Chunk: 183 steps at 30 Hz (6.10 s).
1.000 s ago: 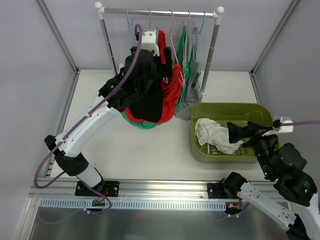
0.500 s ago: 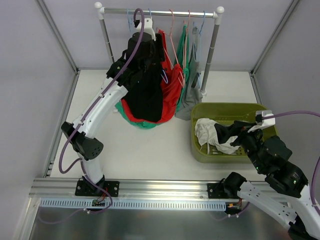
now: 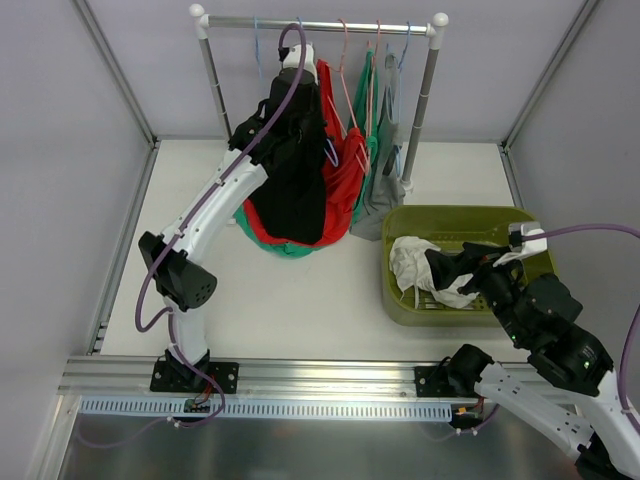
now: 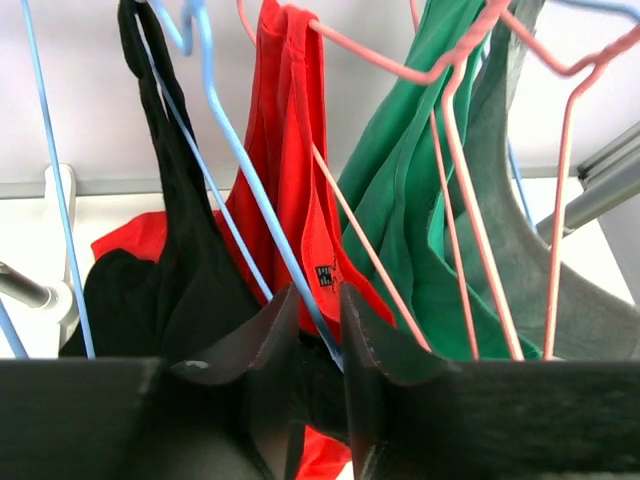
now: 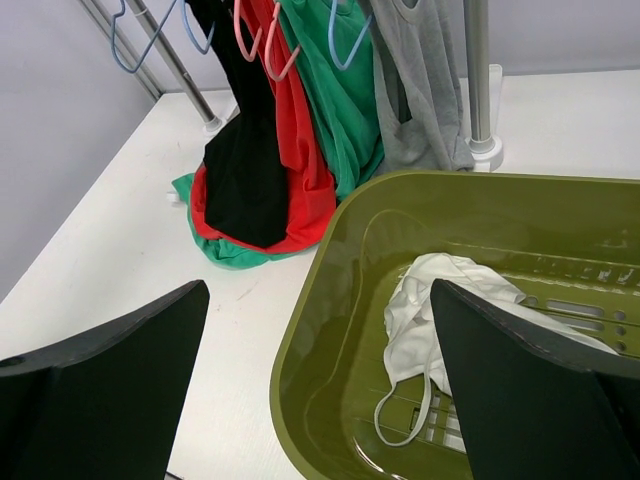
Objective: Remove the tank top from the hanger
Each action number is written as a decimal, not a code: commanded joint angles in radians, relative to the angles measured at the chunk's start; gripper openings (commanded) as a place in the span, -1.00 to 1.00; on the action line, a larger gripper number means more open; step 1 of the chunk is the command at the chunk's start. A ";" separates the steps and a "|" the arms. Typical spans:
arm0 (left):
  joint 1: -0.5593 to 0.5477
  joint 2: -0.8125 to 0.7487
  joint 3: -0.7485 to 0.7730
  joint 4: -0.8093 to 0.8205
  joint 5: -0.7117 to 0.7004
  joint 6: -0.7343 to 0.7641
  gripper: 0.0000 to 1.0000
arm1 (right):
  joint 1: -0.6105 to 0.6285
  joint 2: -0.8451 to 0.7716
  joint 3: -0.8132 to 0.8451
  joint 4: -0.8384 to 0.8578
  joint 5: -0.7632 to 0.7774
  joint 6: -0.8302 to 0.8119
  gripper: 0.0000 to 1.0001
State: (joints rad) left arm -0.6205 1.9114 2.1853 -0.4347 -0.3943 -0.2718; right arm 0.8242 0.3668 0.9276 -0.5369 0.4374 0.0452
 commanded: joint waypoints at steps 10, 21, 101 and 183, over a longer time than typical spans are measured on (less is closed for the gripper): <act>0.002 -0.109 0.047 0.033 -0.051 0.048 -1.00 | 0.001 0.023 -0.033 0.075 -0.012 0.016 0.99; -0.001 -0.319 -0.056 0.033 0.054 0.003 -1.00 | 0.001 0.018 -0.038 0.086 -0.002 0.010 0.99; -0.042 -1.303 -0.719 0.002 1.040 -0.125 -1.00 | -0.134 0.525 0.234 0.445 -0.782 -0.128 -0.99; 0.090 -0.413 -0.498 0.481 0.034 -0.349 -1.00 | 0.079 0.518 -0.343 0.632 -0.727 0.143 0.99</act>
State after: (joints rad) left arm -0.5591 1.4693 1.6001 0.0647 -0.3668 -0.5888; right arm 0.9012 0.9310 0.5968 0.0715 -0.3176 0.1799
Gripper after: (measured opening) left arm 0.023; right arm 0.993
